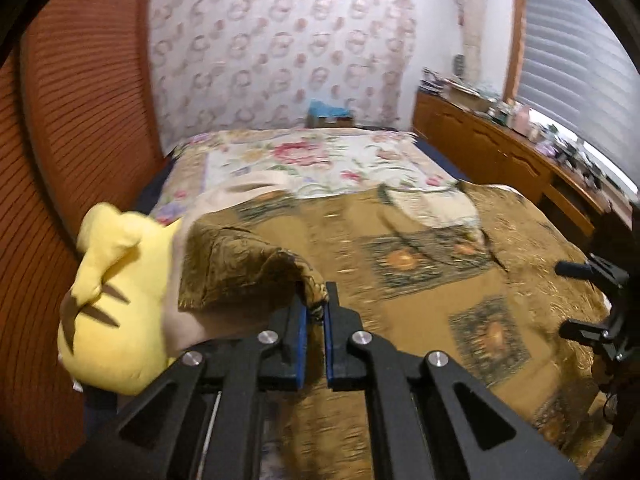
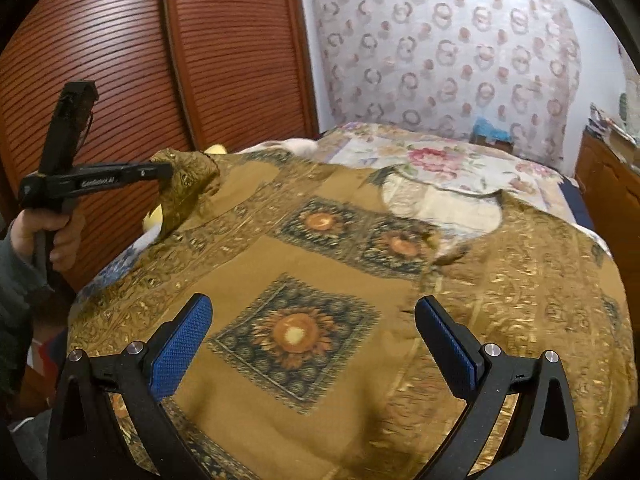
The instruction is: Fold small clothes
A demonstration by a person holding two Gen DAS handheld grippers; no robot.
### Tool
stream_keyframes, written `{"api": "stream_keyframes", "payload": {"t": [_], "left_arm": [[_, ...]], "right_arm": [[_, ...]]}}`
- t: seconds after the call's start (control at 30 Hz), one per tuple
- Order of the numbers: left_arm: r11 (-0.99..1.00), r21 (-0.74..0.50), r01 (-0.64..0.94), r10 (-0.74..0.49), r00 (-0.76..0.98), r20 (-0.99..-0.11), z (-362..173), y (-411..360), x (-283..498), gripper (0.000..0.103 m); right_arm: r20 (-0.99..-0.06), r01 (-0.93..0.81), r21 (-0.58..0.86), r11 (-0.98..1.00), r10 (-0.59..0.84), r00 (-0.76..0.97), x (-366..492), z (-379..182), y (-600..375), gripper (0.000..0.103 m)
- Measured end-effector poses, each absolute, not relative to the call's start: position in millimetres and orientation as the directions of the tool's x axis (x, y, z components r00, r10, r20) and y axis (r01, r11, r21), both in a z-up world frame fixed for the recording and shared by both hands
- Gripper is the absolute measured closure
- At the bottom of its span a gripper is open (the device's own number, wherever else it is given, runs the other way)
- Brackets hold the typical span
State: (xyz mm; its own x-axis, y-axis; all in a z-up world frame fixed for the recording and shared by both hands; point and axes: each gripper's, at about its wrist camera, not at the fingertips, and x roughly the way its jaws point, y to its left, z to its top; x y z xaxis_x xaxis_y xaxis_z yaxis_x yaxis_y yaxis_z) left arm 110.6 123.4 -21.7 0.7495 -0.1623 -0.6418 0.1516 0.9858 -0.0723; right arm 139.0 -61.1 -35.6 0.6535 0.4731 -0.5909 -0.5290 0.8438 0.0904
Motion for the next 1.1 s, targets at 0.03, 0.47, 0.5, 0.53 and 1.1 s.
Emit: {"api": "stream_keyframes", "payload": {"t": [0.03, 0.47, 0.5, 0.53, 1.1], "left_arm": [[0.984, -0.071, 0.165, -0.172, 0.749, -0.640, -20, 114, 110, 0.100], [0.970, -0.032, 0.243, -0.208, 0.748, -0.630, -27, 69, 70, 0.070], [0.970, -0.040, 0.240, -0.212, 0.750, -0.626, -28, 71, 65, 0.069], [0.971, -0.044, 0.236, -0.211, 0.753, -0.624, -28, 73, 62, 0.068], [0.982, -0.125, 0.142, -0.188, 0.804, -0.564, -27, 123, 23, 0.061]], "right_arm": [[-0.588, -0.522, 0.089, 0.848, 0.468, 0.660, 138, -34, -66, 0.000], [-0.592, -0.491, 0.091, 0.866, 0.444, 0.673, 143, -38, -80, 0.000], [-0.593, -0.495, 0.087, 0.865, 0.444, 0.672, 144, -38, -79, 0.000], [-0.594, -0.498, 0.084, 0.863, 0.444, 0.670, 146, -38, -77, 0.000], [-0.632, -0.697, 0.028, 0.716, 0.553, 0.543, 210, -28, 26, 0.006]]}}
